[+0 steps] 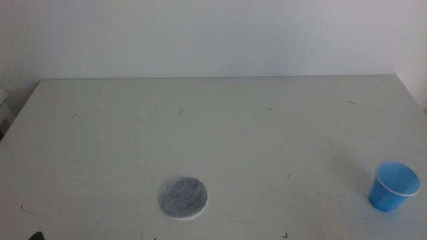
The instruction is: Place an empty cup on a cup mat.
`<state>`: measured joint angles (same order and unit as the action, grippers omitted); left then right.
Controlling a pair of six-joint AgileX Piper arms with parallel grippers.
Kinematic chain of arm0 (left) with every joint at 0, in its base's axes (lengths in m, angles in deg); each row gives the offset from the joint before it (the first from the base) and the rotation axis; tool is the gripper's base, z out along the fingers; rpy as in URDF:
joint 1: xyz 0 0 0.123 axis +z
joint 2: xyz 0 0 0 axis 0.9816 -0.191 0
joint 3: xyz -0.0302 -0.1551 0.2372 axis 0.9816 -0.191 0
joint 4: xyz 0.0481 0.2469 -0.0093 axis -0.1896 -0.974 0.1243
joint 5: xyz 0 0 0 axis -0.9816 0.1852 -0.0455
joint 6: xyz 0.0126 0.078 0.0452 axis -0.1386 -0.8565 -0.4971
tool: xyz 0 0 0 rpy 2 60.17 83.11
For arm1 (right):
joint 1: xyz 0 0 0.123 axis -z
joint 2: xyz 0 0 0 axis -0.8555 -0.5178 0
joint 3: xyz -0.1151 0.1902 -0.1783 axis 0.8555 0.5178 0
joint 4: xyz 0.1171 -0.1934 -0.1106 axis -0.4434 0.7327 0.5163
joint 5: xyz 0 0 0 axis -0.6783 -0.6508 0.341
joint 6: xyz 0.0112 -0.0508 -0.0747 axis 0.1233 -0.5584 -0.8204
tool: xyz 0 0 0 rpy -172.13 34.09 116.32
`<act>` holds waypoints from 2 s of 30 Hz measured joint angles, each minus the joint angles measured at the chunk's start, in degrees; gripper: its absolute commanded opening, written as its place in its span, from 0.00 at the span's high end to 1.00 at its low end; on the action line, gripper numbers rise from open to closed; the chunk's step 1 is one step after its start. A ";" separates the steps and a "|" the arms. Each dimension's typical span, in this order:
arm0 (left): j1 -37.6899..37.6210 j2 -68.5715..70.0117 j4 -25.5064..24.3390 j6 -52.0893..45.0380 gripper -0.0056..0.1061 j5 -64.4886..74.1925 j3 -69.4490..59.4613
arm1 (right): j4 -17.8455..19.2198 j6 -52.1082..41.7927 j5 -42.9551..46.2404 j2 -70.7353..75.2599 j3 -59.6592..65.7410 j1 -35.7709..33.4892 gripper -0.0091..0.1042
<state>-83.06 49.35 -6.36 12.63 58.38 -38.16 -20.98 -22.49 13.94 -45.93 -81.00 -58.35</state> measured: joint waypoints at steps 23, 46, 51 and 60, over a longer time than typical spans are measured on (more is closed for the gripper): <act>0.00 0.00 0.00 0.00 0.01 0.00 0.00 | 0.62 0.05 -21.41 -19.37 -30.88 0.00 0.19; 0.00 0.00 0.00 0.00 0.01 0.00 0.00 | -3.16 3.16 -58.62 -55.83 -78.18 0.00 0.19; 0.00 0.00 0.00 0.00 0.01 0.00 0.00 | -4.05 5.80 -58.86 -60.74 -79.10 0.00 0.19; 0.00 0.00 0.00 0.00 0.01 0.00 0.00 | -0.69 5.87 -58.80 -70.79 -79.10 0.00 0.19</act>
<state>-83.06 49.35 -6.36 12.63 58.38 -38.16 -21.67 -16.61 -44.87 -116.72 -160.10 -58.35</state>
